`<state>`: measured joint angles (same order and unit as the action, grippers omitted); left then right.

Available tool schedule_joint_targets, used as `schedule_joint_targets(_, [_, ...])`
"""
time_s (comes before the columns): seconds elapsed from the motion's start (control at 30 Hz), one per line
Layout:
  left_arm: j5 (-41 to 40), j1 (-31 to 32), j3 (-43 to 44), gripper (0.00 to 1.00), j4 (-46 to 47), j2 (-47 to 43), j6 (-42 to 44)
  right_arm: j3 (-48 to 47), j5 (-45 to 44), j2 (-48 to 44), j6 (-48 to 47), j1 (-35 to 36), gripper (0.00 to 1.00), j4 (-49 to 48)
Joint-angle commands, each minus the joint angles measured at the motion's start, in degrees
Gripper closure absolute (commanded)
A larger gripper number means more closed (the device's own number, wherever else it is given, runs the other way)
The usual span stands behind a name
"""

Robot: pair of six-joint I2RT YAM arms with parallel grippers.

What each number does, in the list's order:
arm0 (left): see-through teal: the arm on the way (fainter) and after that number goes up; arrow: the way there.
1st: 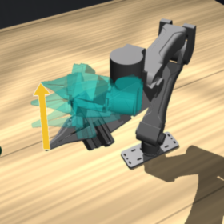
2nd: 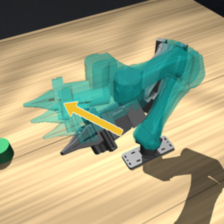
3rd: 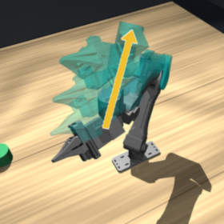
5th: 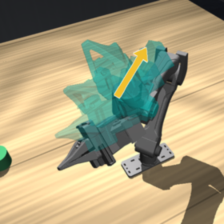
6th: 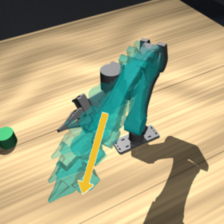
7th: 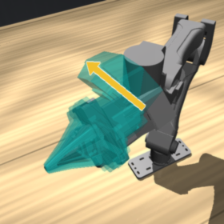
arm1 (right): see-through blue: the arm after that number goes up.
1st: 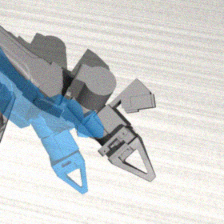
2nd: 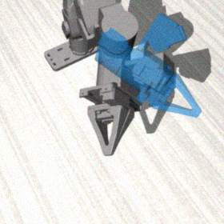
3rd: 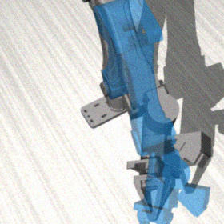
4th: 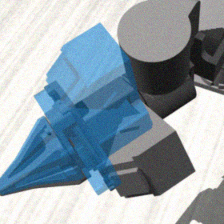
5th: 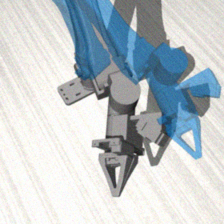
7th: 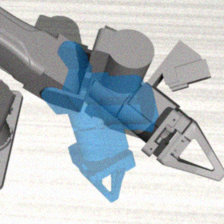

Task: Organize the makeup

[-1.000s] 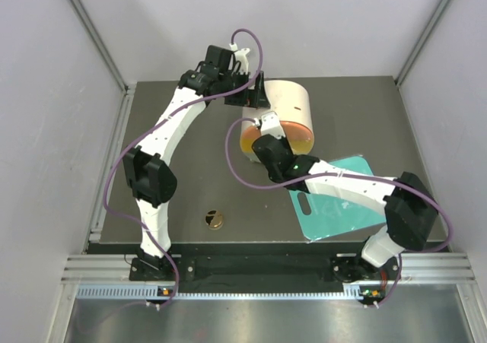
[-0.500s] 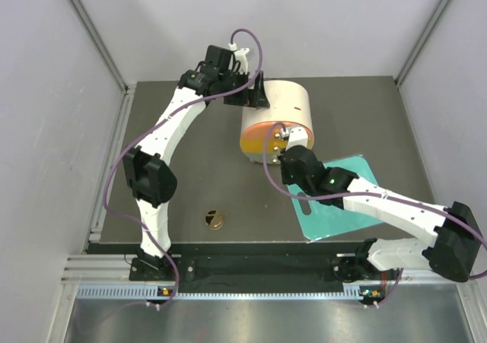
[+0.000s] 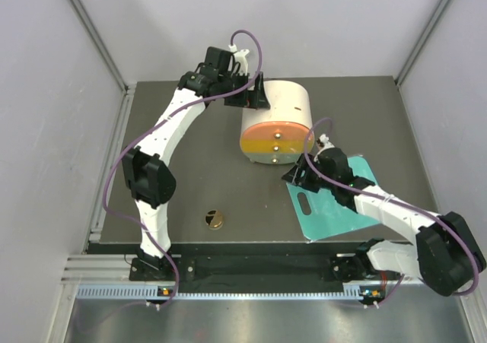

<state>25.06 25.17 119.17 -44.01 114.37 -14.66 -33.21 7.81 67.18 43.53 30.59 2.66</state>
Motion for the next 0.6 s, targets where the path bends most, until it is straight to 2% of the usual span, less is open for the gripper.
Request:
schedule_joint_targets(0.0, [-0.80,0.23,-1.75,0.01,-2.05,-2.04,1.74,4.20,12.30,0.84,12.79,-2.81,0.34,-18.19])
schedule_joint_targets(0.07, [-0.80,0.23,-1.84,0.01,-2.05,-2.13,1.82,4.56,14.42,3.22,14.38,-3.16,0.27,-22.59])
schedule_joint_targets(0.1, [-0.98,0.23,-1.93,0.01,-2.05,-2.13,1.91,4.73,15.21,4.88,16.39,-3.25,0.27,-24.26])
schedule_joint_targets(0.17, [-1.15,0.23,-2.10,0.01,-2.05,-2.31,2.00,6.05,16.62,6.47,19.65,-3.69,0.26,-31.54])
schedule_joint_targets(0.27, [-1.59,0.23,-2.19,0.01,-2.04,-2.39,2.26,10.26,16.97,10.42,31.39,-4.04,0.27,-45.51])
schedule_joint_targets(0.37, [-1.85,0.23,-2.28,0.01,-2.05,-2.39,2.44,13.52,15.22,15.08,38.97,-3.96,0.29,-56.84])
schedule_joint_targets(0.57, [-1.59,0.23,-2.37,0.01,-2.04,-2.39,2.70,15.02,11.35,21.76,46.55,-3.96,0.23,-67.75])
